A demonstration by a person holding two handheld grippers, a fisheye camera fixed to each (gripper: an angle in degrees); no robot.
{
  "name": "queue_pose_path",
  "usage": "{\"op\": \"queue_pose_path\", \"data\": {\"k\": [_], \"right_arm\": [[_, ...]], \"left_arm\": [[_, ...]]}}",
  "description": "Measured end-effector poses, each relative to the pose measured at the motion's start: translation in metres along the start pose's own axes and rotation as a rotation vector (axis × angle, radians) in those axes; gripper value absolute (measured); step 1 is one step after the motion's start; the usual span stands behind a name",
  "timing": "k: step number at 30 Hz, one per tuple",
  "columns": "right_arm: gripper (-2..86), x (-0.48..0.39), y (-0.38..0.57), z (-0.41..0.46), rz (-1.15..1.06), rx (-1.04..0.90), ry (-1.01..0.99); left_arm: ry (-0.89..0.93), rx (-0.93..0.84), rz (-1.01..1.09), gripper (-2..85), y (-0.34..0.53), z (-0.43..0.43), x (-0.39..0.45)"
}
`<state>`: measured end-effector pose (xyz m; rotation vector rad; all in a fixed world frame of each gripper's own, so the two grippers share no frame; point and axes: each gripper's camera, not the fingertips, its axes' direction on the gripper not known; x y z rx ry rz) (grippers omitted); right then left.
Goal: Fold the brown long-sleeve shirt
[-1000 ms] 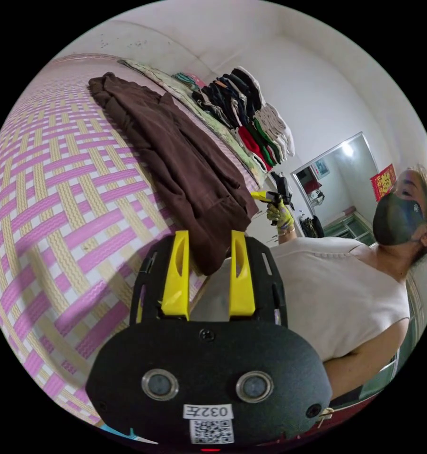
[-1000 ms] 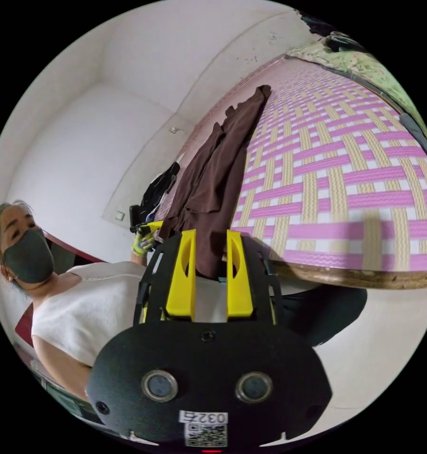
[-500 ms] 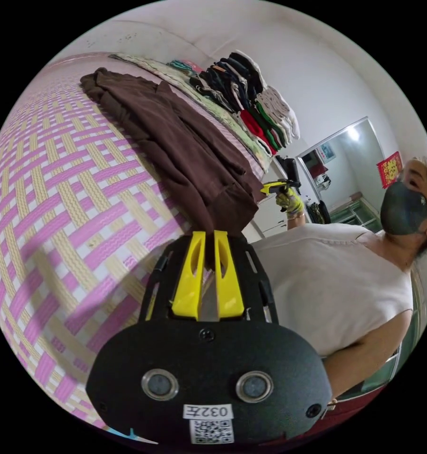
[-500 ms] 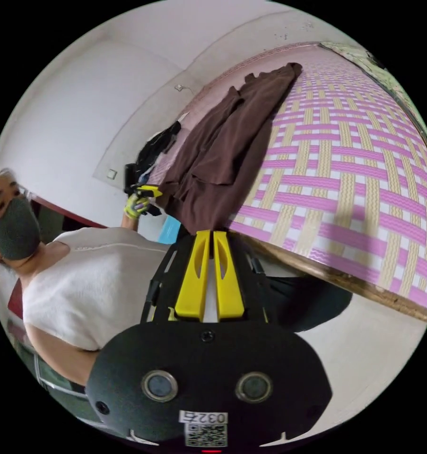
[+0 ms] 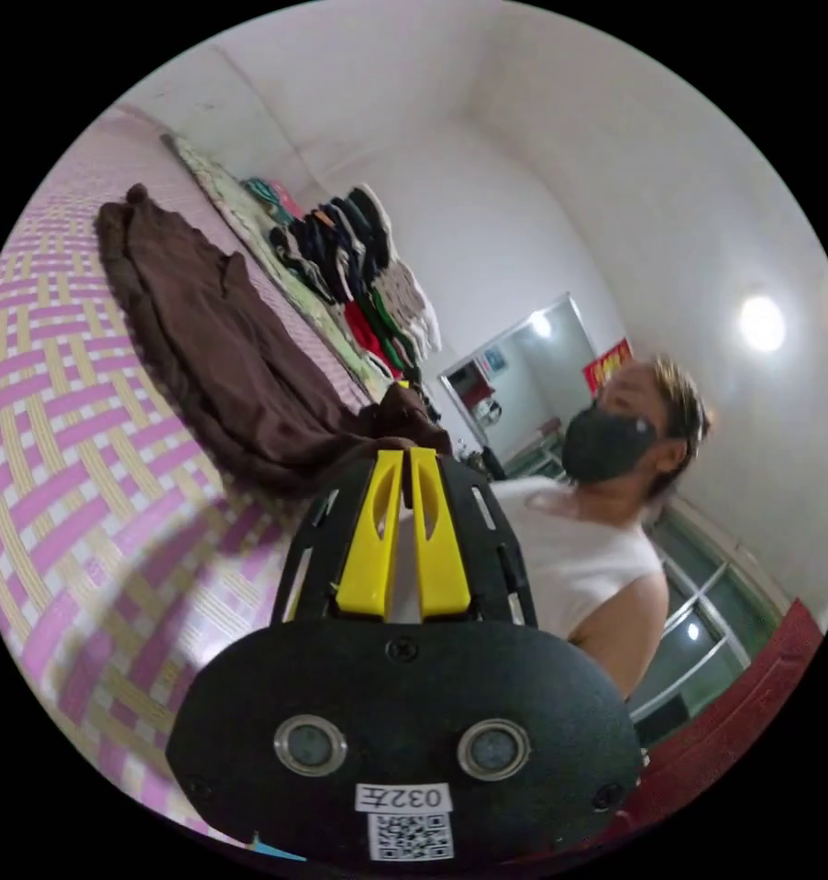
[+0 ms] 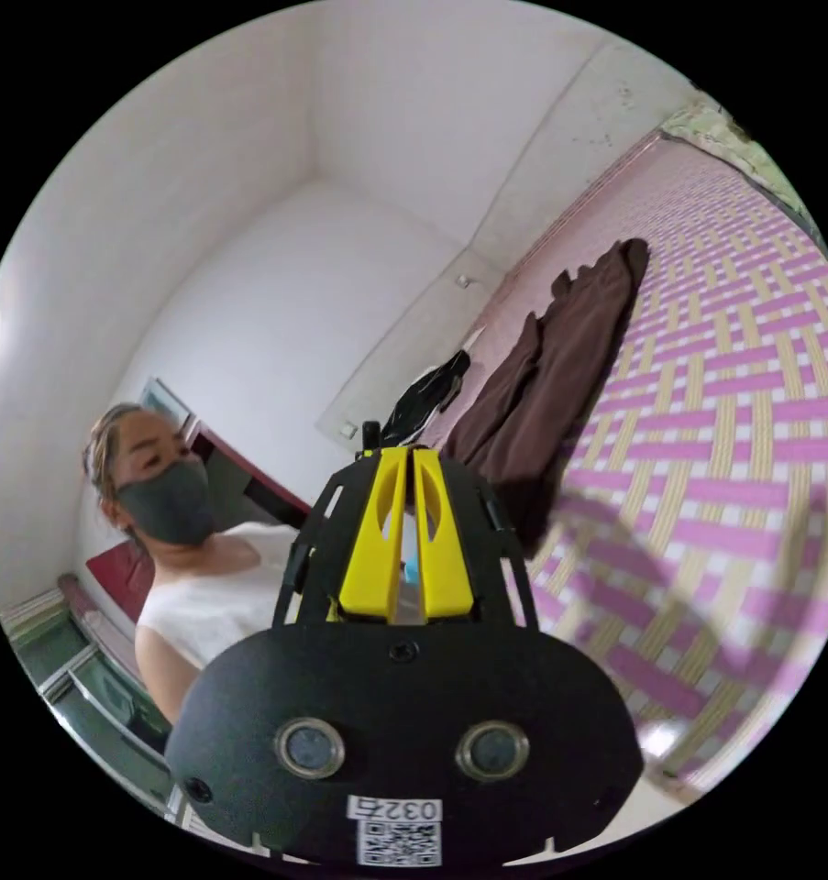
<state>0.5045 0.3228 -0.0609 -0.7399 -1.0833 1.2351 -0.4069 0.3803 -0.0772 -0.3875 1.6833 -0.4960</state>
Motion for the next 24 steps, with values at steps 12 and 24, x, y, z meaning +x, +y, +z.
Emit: {"op": "queue_pose_path", "data": {"k": [12, 24], "right_arm": [[-0.6, 0.109, -0.086, 0.069, 0.223, 0.013, 0.285], [4.2, 0.041, -0.072, 0.177, -0.152, -0.072, 0.602]], "left_arm": [[-0.167, 0.197, -0.396, -0.5, -0.071, 0.006, -0.148], [-0.512, 0.329, 0.006, -0.3, -0.058, 0.092, -0.020]]}}
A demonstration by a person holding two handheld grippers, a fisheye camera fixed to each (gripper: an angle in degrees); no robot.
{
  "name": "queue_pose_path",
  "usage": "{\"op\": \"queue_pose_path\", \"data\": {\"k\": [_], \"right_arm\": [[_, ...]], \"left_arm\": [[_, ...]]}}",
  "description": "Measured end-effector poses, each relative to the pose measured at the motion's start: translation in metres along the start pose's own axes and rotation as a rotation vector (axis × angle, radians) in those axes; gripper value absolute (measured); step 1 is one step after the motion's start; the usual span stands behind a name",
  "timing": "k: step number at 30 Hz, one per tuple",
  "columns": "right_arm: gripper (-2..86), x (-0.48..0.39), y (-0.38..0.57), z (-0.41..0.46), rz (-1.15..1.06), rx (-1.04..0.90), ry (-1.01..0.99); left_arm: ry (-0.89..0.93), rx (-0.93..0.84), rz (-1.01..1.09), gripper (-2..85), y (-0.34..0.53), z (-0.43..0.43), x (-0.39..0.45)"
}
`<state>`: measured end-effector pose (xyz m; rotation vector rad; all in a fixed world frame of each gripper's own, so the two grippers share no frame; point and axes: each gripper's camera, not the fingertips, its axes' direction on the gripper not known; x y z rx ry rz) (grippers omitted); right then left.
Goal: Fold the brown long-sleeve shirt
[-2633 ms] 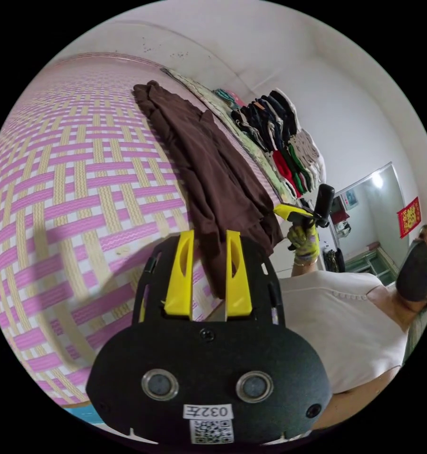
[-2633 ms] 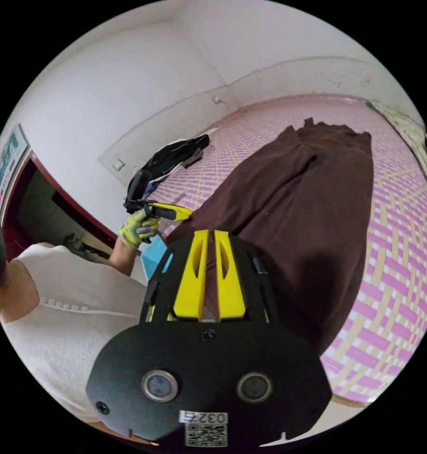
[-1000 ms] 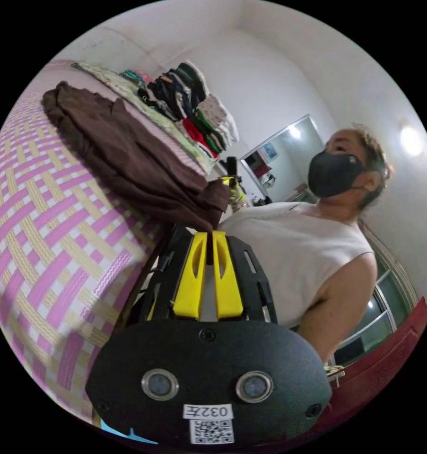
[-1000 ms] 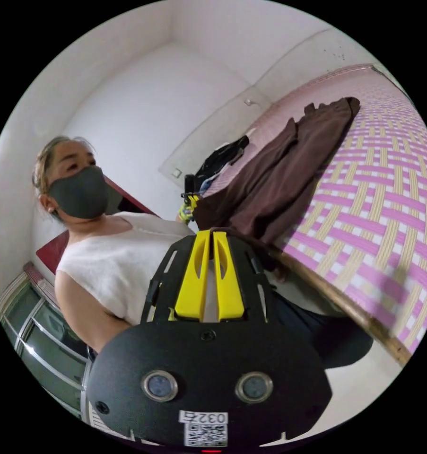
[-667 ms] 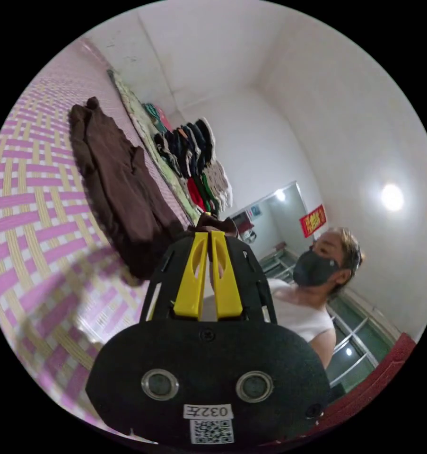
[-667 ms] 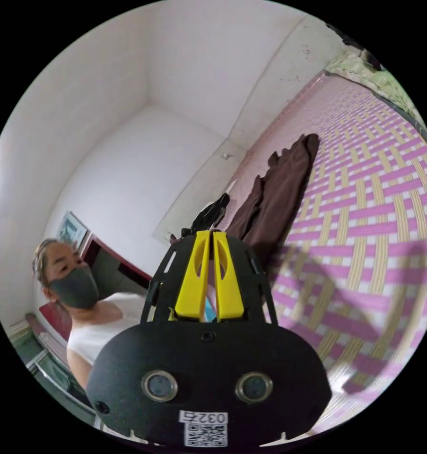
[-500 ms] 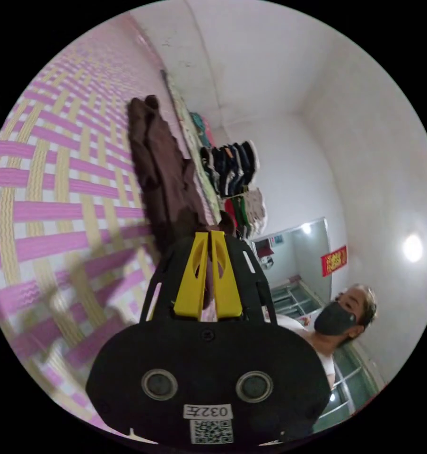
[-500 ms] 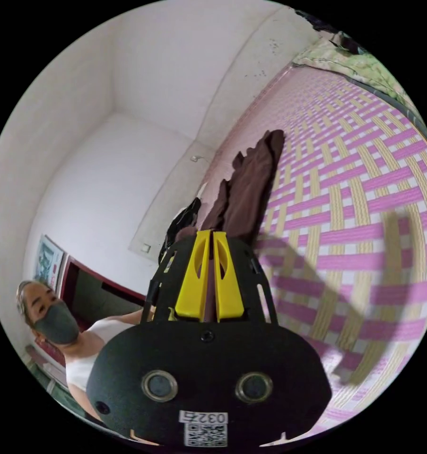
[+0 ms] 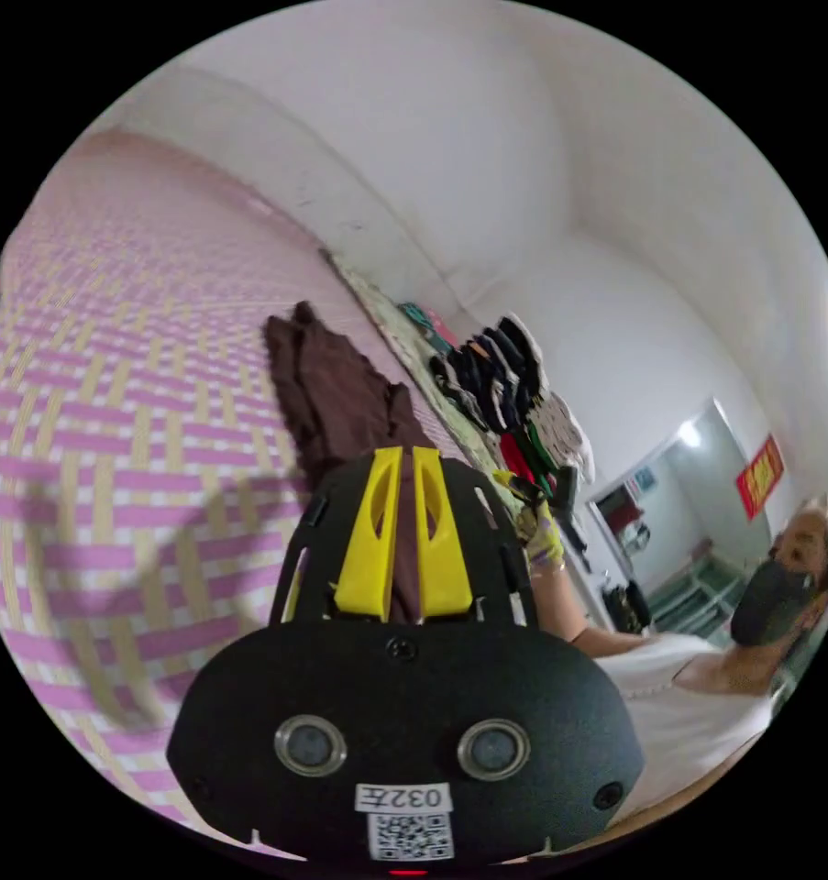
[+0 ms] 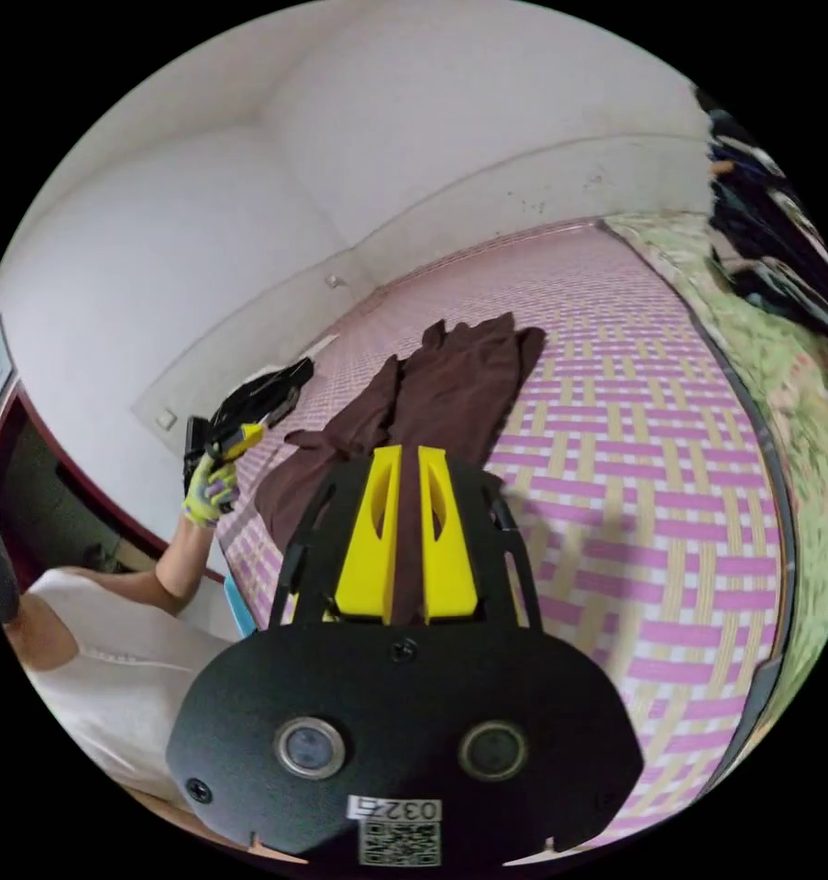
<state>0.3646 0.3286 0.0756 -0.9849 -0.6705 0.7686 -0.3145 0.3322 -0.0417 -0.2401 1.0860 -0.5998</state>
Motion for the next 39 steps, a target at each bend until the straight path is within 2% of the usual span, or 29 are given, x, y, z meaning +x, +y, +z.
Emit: {"op": "queue_pose_path", "data": {"k": [4, 6, 8, 10, 13, 16, 18, 22, 25, 29, 33, 35, 37, 39], "right_arm": [[4.0, -0.006, -0.005, 0.083, 0.002, -0.230, 0.075], [4.0, -0.010, -0.002, 0.107, -0.011, -0.273, 0.111], [3.8, -0.015, 0.002, 0.117, -0.012, -0.259, 0.141], [2.6, -0.019, 0.006, 0.120, 0.006, -0.251, 0.221], [3.8, -0.049, 0.016, 0.113, -0.073, -0.171, 0.181], [4.0, -0.083, 0.021, 0.126, -0.176, -0.174, 0.116], [3.9, -0.101, 0.022, 0.144, -0.240, -0.208, 0.082], [2.1, -0.128, 0.017, 0.203, -0.322, -0.373, 0.141], [0.3, -0.123, 0.017, 0.240, -0.303, -0.504, 0.197], [-0.7, -0.105, 0.016, 0.234, -0.252, -0.444, 0.284], [-0.3, -0.097, 0.028, 0.206, -0.196, -0.350, 0.264], [1.5, -0.097, 0.048, 0.151, -0.173, -0.179, 0.177], [4.5, -0.095, 0.070, 0.108, -0.174, -0.093, 0.083], [6.3, -0.091, 0.094, 0.075, -0.145, -0.059, 0.089]], "left_arm": [[-0.008, -0.203, 0.097, -0.8, 0.001, 0.082, 0.032], [-0.126, -0.279, 0.113, -0.9, 0.004, 0.109, 0.035], [-0.331, -0.339, 0.091, -0.9, 0.011, 0.131, 0.029], [-0.386, -0.333, 0.067, -0.9, 0.018, 0.135, 0.024], [-0.400, -0.303, 0.040, -0.9, 0.028, 0.133, 0.028], [-0.472, -0.244, 0.193, -0.9, 0.036, 0.137, 0.073], [-0.407, -0.226, 0.311, -0.9, 0.041, 0.148, 0.101], [-0.286, -0.365, 0.370, -1.0, 0.043, 0.196, 0.110], [-0.420, -0.508, 0.403, -1.0, 0.054, 0.231, 0.102], [-0.366, -0.515, 0.326, -1.0, 0.061, 0.230, 0.082], [-0.364, -0.508, 0.320, -0.8, 0.066, 0.227, 0.080], [-0.371, -0.457, 0.391, -0.4, 0.076, 0.211, 0.092], [-0.315, -0.409, 0.386, 0.7, 0.083, 0.187, 0.098], [-0.250, -0.372, 0.363, 4.9, 0.090, 0.160, 0.101]]}}
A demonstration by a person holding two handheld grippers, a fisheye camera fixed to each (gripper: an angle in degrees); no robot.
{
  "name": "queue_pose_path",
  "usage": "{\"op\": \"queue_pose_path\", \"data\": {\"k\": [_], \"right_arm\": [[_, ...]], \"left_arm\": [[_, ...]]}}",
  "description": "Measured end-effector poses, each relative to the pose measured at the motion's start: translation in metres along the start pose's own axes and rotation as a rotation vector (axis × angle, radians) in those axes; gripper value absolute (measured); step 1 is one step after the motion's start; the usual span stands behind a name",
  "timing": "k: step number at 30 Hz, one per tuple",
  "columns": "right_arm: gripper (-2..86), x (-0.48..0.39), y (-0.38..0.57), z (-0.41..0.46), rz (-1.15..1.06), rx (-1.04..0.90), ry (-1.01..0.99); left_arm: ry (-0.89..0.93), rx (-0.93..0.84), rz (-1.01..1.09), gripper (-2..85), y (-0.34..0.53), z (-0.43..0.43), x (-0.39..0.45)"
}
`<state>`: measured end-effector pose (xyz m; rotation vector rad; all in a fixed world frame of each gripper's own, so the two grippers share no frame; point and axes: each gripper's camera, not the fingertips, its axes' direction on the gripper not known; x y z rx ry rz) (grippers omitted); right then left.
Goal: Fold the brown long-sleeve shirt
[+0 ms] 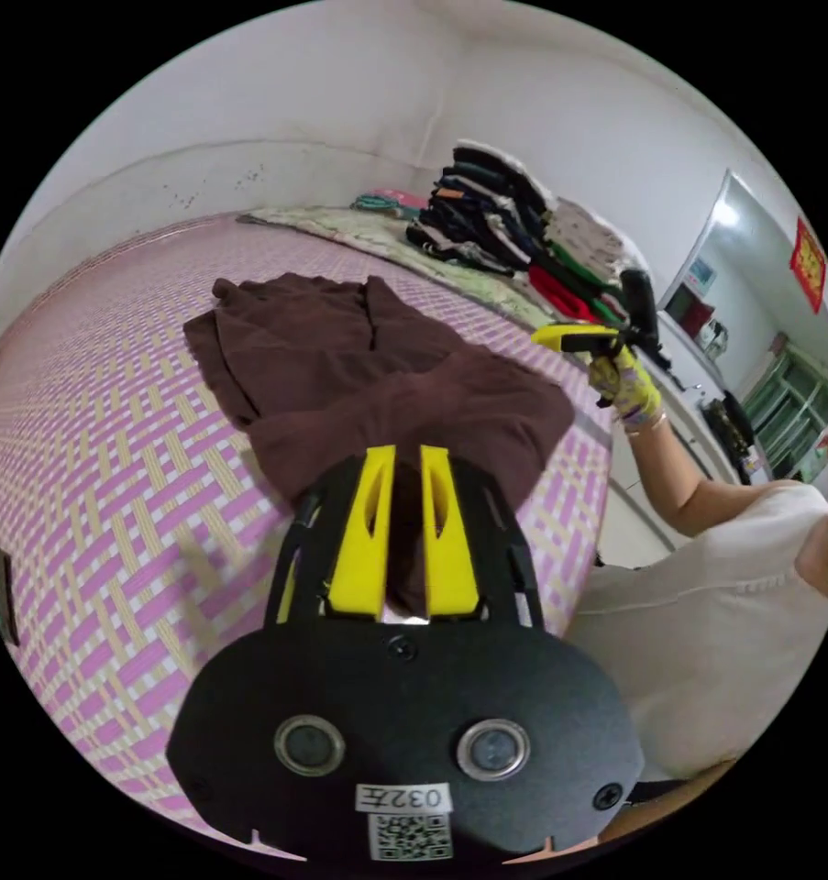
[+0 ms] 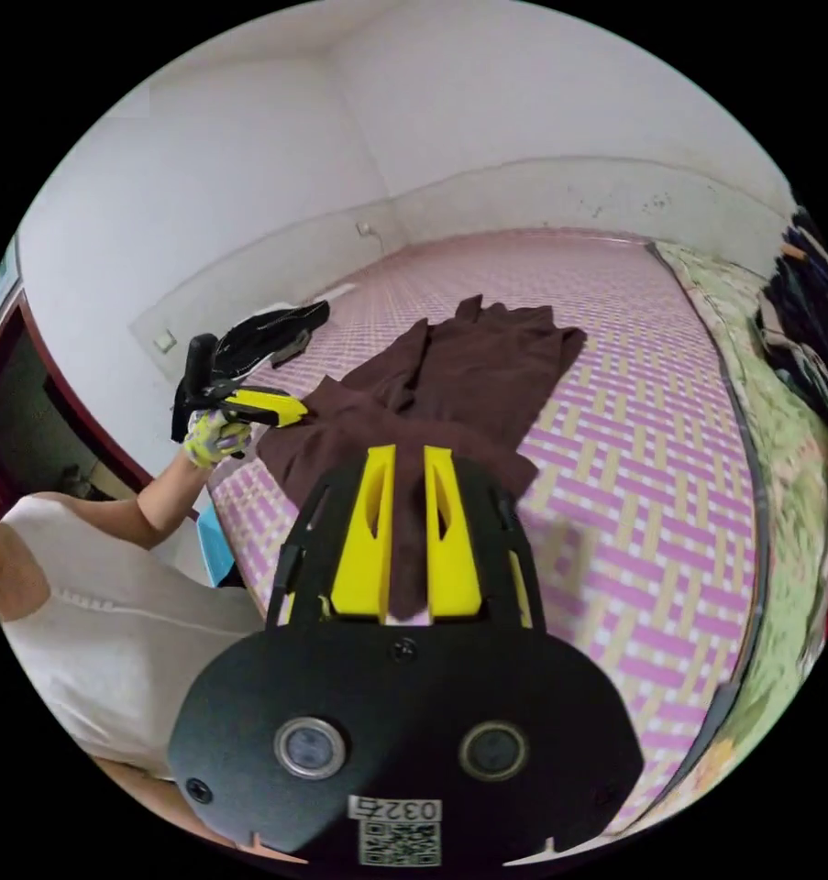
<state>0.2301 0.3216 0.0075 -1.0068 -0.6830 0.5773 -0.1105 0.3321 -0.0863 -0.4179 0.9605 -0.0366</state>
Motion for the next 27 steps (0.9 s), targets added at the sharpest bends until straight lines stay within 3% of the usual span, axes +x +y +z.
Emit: {"op": "queue_pose_path", "data": {"k": [2, 5, 10, 20, 27], "right_arm": [[9.1, 0.008, 0.034, -0.027, 0.066, -0.010, -0.031], [11.3, 0.014, 0.064, -0.028, 0.115, -0.107, -0.087], [11.4, -0.002, 0.076, -0.001, 0.065, -0.237, -0.059], [6.1, -0.032, 0.074, -0.005, -0.034, -0.233, 0.102], [3.1, -0.051, 0.087, -0.063, -0.101, -0.148, 0.046]], "left_arm": [[0.011, -0.023, -0.059, 15.9, 0.019, -0.018, -0.001], [-0.055, -0.103, -0.096, 19.3, 0.044, -0.020, 0.002], [-0.008, -0.138, -0.099, 18.2, 0.066, -0.008, 0.005], [-0.143, -0.177, -0.008, 7.4, 0.056, 0.004, 0.012], [-0.187, -0.169, 0.072, 7.0, 0.073, -0.022, 0.026]]}}
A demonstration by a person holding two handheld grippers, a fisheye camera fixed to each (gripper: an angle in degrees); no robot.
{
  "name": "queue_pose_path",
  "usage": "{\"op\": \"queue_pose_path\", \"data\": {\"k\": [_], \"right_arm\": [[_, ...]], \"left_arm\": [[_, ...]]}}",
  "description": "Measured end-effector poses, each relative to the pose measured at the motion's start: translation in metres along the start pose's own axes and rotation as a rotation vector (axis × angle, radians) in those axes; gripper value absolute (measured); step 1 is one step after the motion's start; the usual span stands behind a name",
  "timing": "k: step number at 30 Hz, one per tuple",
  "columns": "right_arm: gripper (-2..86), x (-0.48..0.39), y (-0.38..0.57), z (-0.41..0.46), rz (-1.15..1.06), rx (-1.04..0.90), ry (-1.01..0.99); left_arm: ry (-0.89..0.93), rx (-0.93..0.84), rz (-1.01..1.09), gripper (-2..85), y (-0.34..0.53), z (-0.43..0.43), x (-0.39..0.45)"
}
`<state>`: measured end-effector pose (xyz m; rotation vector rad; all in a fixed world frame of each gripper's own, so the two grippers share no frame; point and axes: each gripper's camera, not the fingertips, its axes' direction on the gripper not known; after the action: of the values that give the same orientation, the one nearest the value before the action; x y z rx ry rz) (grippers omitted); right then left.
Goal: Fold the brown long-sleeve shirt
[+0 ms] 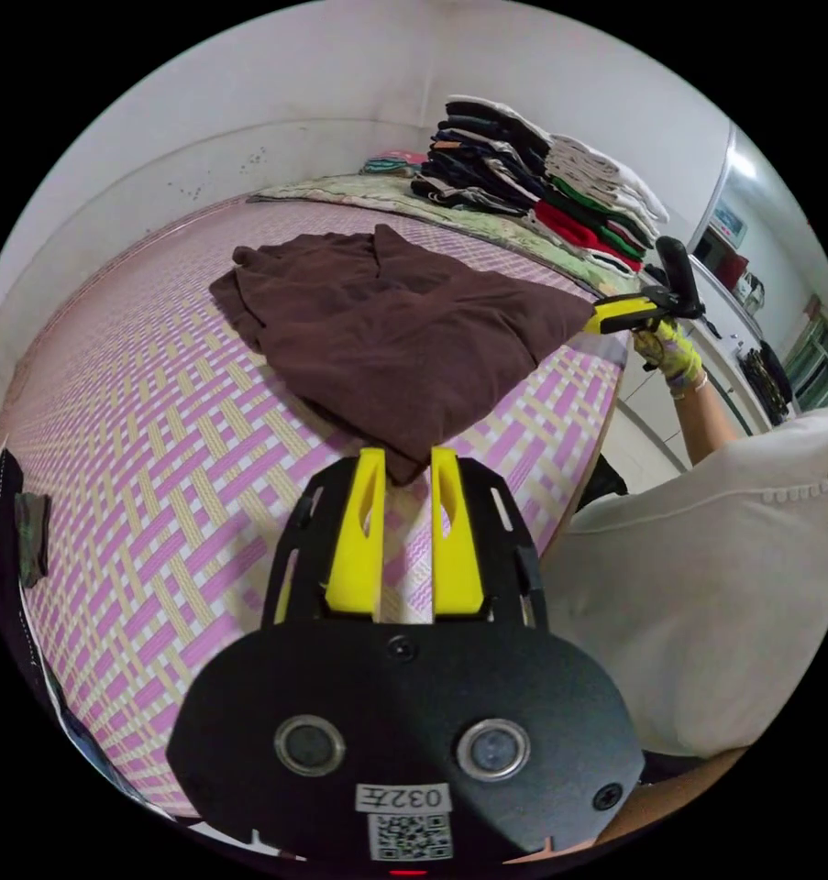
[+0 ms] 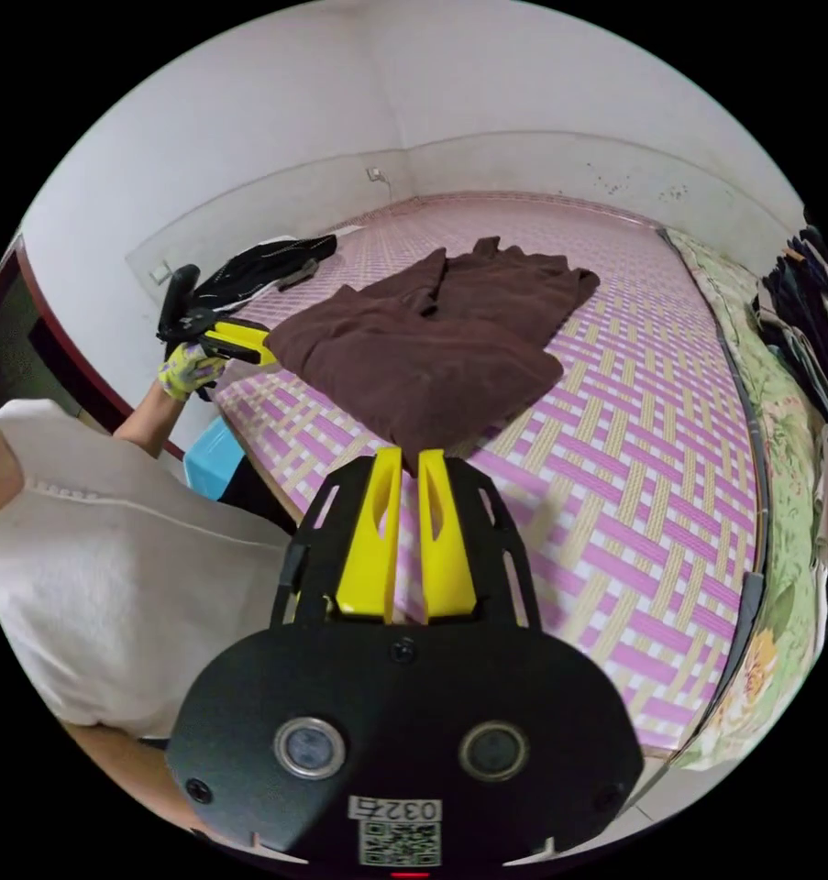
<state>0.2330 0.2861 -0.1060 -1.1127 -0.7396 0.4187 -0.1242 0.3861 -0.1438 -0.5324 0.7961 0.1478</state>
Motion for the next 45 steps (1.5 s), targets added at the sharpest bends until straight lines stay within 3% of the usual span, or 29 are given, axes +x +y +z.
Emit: {"op": "queue_pose_path", "data": {"k": [6, 13, 15, 21, 23, 26, 29, 32, 39, 41, 45], "right_arm": [[-0.4, -0.027, 0.030, -0.093, -0.111, 0.070, -0.162], [-1.2, -0.001, 0.012, -0.165, -0.148, 0.176, -0.381], [-1.1, 0.025, -0.011, -0.170, -0.127, 0.182, -0.412], [-0.5, 0.157, -0.105, -0.124, 0.159, 0.131, -0.527], [0.0, 0.215, -0.118, -0.080, 0.365, 0.099, -0.515], [2.7, 0.251, -0.105, -0.047, 0.507, 0.073, -0.529], [5.8, 0.247, -0.082, -0.060, 0.492, 0.142, -0.493], [8.7, 0.235, -0.068, -0.076, 0.455, 0.172, -0.467], [11.8, 0.175, -0.059, -0.086, 0.296, 0.118, -0.460], [9.8, 0.151, -0.033, -0.108, 0.276, 0.212, -0.343], [7.8, 0.119, 0.005, -0.109, 0.240, 0.247, -0.351]], "left_arm": [[0.228, 0.019, 0.118, 7.4, 0.046, -0.071, 0.014], [0.501, 0.326, 0.114, 0.7, 0.069, -0.167, -0.037], [0.512, 0.321, 0.086, -0.3, 0.054, -0.172, -0.067], [0.577, 0.305, -0.163, -1.0, -0.024, -0.133, -0.206], [0.532, 0.239, -0.349, -1.1, -0.043, -0.083, -0.266], [0.590, 0.108, -0.571, -1.0, -0.039, -0.016, -0.319], [0.668, 0.246, -0.564, 1.6, -0.017, -0.025, -0.326], [0.563, 0.281, -0.586, 7.5, -0.002, -0.047, -0.324], [0.602, 0.147, -0.494, 12.4, -0.022, -0.035, -0.294], [0.585, 0.184, -0.491, 12.4, -0.012, -0.045, -0.280], [0.537, 0.235, -0.489, 12.5, 0.026, -0.067, -0.249]]}}
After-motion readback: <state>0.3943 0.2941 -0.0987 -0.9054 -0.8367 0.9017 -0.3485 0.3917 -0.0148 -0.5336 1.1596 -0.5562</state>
